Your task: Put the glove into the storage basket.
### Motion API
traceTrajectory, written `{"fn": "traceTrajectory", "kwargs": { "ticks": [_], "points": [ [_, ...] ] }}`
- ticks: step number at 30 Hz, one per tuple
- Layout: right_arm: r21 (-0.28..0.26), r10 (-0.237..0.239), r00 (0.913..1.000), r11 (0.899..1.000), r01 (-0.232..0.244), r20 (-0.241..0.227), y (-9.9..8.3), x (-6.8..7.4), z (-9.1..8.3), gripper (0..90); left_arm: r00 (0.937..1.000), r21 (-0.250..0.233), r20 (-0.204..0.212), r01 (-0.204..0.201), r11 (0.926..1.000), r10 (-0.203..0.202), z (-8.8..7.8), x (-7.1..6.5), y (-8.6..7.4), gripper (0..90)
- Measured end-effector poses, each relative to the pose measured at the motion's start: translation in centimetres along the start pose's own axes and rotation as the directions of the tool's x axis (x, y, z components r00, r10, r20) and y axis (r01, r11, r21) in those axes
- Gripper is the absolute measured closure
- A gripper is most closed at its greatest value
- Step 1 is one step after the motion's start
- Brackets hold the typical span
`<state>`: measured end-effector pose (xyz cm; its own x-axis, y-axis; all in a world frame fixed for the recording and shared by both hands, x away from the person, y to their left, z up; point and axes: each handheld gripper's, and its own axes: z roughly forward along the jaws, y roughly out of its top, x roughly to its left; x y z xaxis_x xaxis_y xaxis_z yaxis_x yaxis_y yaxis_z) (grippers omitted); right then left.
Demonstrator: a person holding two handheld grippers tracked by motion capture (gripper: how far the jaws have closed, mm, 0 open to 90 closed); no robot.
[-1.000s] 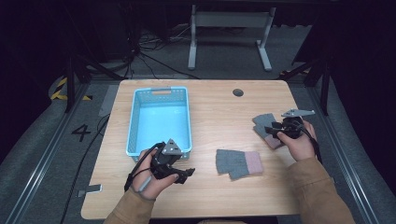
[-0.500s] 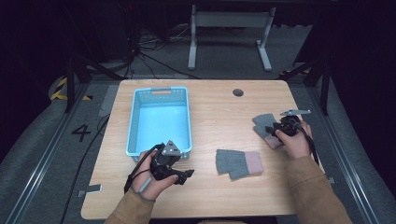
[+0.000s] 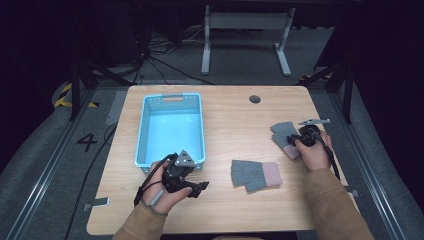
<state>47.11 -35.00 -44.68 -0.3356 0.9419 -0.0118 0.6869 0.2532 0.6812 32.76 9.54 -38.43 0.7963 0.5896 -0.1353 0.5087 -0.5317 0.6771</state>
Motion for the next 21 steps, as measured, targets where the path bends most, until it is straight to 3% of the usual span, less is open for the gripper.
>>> {"fn": "traceTrajectory", "kwargs": {
  "ticks": [4,11,21],
  "points": [
    [0.001,-0.001,0.9999,1.000,0.001,-0.013,0.0,-0.2,-0.1,85.5,1.0000,0.000,-0.003,0.001,1.0000,-0.001,0.1,0.0,0.0,30.2],
    [-0.016,0.002,0.9998,1.000,-0.002,-0.020,0.1,-0.3,-0.5,86.7,1.0000,0.000,-0.003,0.001,1.0000,-0.001,0.1,0.1,0.0,30.2],
    [-0.066,0.000,0.9988,0.998,-0.003,-0.050,0.8,0.0,-2.9,86.9,0.9999,-0.004,0.006,-0.010,0.9999,0.011,0.3,0.0,0.4,30.3]
  ]
}}
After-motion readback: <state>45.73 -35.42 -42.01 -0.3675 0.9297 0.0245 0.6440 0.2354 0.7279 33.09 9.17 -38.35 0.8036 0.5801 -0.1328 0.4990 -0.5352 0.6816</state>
